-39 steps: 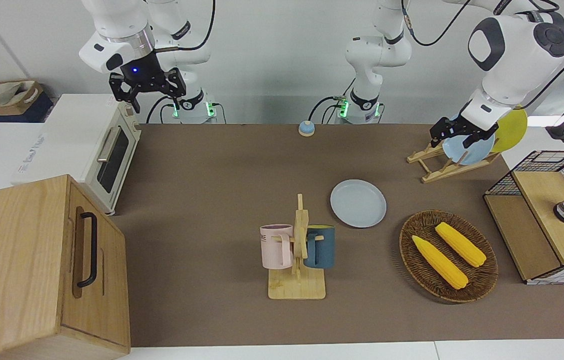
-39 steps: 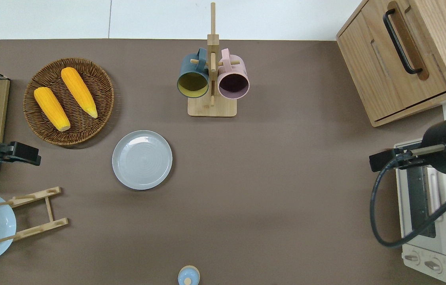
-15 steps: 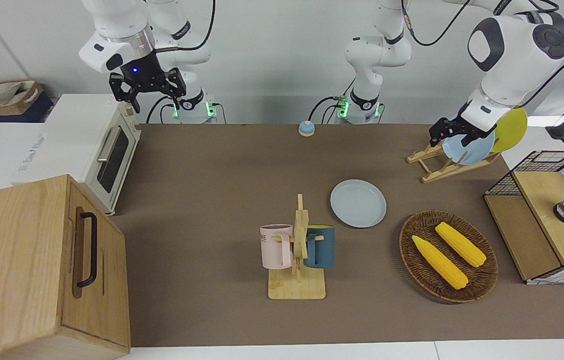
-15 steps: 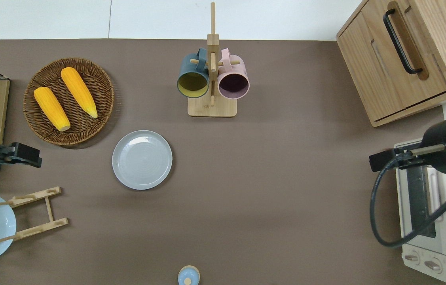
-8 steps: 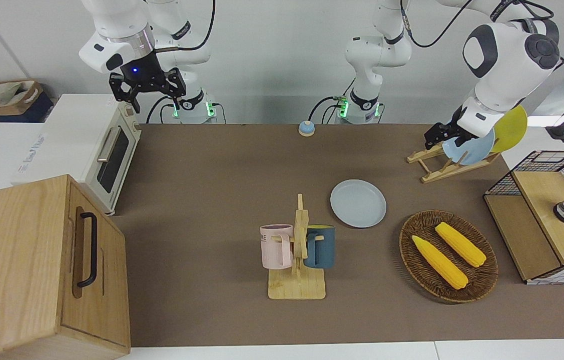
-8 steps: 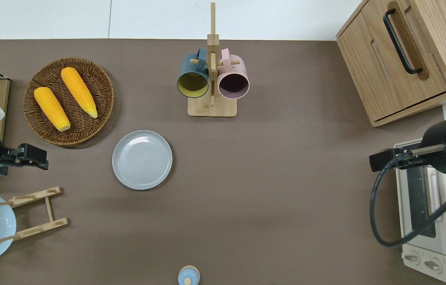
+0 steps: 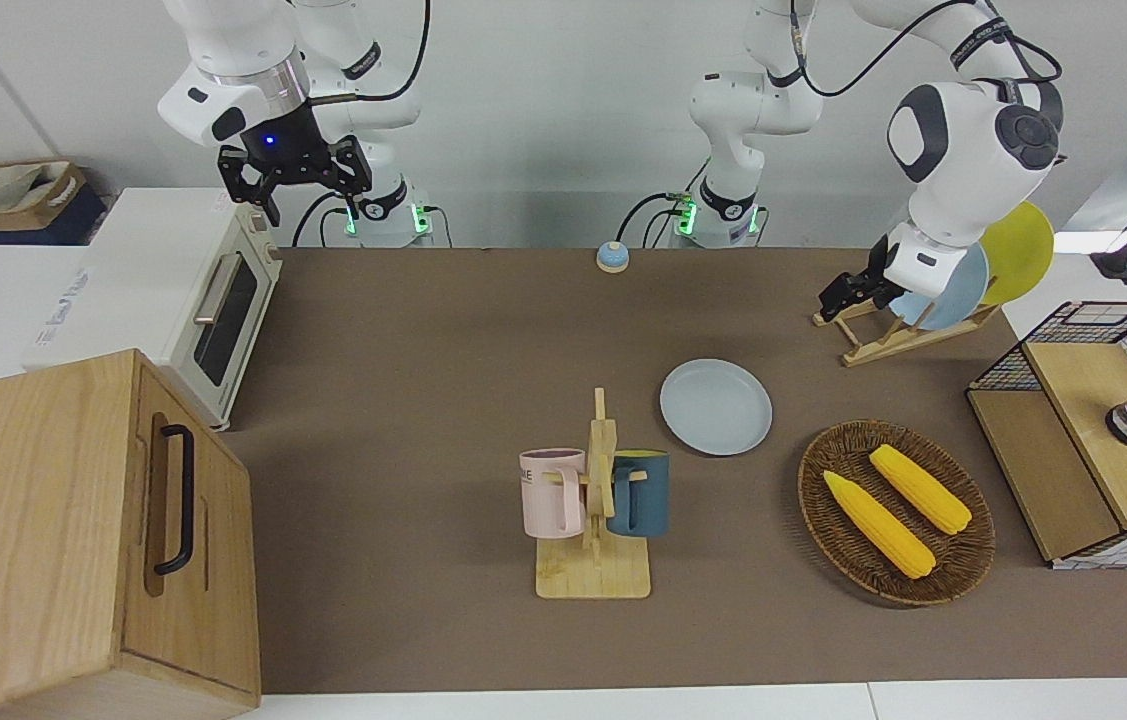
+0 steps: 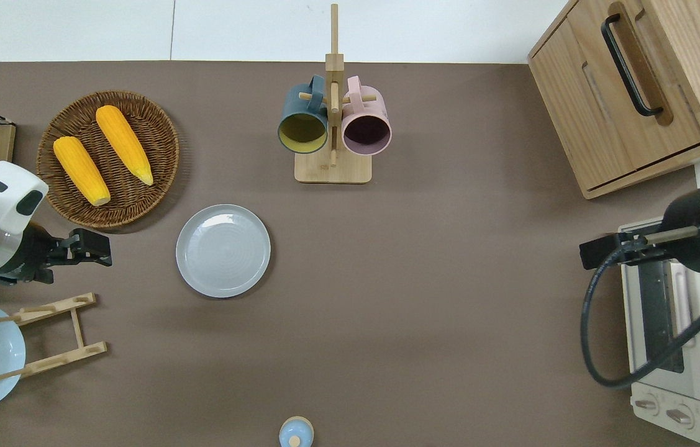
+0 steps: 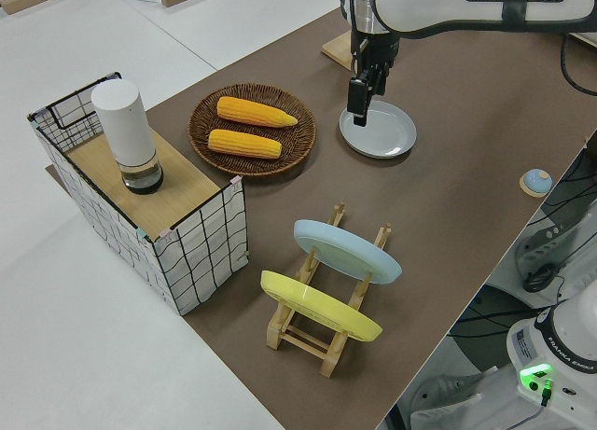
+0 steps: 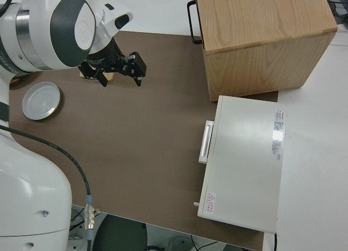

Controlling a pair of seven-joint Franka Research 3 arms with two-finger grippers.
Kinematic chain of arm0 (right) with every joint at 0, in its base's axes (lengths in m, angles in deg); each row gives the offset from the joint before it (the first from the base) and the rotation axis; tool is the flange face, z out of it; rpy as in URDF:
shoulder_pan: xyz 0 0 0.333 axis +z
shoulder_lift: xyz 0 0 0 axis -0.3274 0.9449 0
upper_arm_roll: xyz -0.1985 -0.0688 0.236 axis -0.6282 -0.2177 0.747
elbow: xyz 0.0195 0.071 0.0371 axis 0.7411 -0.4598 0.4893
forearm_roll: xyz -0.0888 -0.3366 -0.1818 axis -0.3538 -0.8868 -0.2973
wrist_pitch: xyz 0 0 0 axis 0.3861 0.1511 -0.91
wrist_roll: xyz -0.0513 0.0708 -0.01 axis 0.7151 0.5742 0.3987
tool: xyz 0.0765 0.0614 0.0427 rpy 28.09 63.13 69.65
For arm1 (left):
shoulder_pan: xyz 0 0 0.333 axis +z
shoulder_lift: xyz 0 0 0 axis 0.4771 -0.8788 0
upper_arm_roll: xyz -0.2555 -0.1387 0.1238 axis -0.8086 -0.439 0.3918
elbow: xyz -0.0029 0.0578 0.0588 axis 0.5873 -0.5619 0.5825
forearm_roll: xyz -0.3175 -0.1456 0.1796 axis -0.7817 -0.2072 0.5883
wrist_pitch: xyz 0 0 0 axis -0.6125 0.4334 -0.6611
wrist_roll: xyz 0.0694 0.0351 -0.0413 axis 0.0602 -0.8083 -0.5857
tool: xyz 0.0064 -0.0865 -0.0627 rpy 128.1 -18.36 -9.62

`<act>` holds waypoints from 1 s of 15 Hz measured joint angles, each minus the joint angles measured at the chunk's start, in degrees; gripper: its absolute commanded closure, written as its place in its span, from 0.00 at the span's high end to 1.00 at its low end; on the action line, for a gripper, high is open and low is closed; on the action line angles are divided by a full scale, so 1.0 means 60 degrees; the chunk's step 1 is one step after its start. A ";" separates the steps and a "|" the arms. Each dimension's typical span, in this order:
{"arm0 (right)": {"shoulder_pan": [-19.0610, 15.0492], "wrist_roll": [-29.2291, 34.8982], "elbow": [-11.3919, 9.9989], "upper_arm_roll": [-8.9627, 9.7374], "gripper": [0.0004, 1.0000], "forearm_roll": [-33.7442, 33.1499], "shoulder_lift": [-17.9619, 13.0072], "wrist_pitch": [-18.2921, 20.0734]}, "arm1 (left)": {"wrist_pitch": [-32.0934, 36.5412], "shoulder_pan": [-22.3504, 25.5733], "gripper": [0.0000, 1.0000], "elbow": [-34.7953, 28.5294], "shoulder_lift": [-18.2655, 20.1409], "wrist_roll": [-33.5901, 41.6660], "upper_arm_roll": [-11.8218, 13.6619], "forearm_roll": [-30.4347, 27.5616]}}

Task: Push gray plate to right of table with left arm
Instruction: 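Move the left gripper forward to the near edge of the gray plate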

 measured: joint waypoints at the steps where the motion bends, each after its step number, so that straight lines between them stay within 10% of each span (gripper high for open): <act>1: 0.0000 0.0000 0.0000 0.0000 0.98 0.0000 0.0000 0.0000 | -0.0163 -0.0058 0.99 -0.0165 0.0057 -0.0188 -0.0008 -0.0007; 15: 0.0000 0.0000 0.0000 0.0000 0.98 0.0000 0.0000 0.0000 | -0.3006 -0.0388 0.99 -0.2427 0.0124 -0.2434 -0.0555 -0.0033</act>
